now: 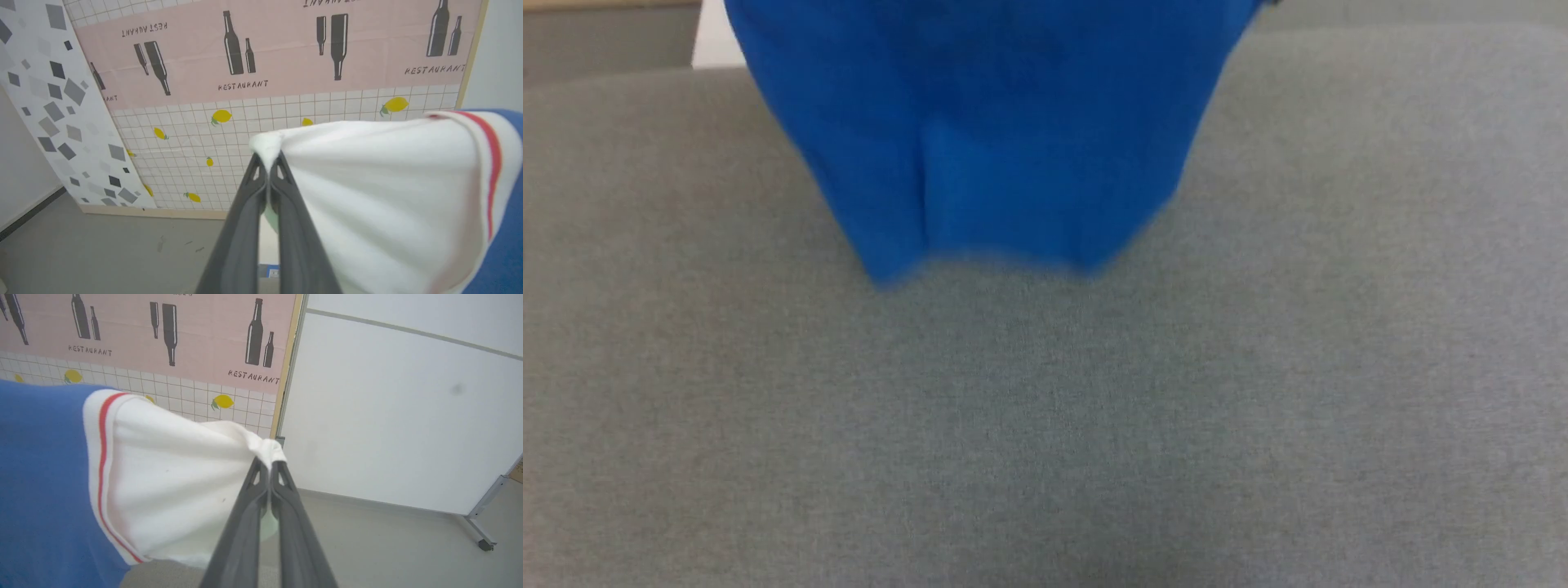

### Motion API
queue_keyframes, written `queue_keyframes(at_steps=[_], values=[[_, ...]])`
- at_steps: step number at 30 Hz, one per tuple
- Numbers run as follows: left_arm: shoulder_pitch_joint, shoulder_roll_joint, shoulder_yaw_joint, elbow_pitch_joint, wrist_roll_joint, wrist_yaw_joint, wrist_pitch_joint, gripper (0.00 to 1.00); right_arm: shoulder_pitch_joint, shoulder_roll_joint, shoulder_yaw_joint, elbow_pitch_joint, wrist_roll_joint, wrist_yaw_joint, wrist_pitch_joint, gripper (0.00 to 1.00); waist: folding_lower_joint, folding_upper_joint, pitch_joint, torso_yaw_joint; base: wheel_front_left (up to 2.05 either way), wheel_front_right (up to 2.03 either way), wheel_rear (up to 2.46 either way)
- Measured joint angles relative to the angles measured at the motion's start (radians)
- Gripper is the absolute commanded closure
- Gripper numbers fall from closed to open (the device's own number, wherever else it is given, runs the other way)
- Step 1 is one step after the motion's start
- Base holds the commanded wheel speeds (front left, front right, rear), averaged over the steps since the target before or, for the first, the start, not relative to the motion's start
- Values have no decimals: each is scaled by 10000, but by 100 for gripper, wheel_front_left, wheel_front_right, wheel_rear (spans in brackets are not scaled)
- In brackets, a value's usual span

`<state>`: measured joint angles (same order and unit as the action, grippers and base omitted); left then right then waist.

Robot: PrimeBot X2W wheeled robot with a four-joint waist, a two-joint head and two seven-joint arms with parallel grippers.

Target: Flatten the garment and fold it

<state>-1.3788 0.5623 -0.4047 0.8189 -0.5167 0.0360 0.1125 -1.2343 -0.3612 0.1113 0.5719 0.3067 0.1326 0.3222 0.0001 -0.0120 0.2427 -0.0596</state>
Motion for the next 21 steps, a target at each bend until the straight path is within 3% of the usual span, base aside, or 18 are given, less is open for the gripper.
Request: queue_keyframes(at_steps=[11, 21], values=[[-3258, 67, 125, 4, 451, -8, -1103, 100, -3761, 234, -347, 932, -1011, 0, -1935, 100, 1, 0, 2355, -148, 0, 0, 0], [-3375, -128, 167, 1072, 297, -234, -1787, 100, -4221, 909, 393, 2314, -922, 0, -2949, 100, 2, 0, 4042, -245, 0, 0, 0]])
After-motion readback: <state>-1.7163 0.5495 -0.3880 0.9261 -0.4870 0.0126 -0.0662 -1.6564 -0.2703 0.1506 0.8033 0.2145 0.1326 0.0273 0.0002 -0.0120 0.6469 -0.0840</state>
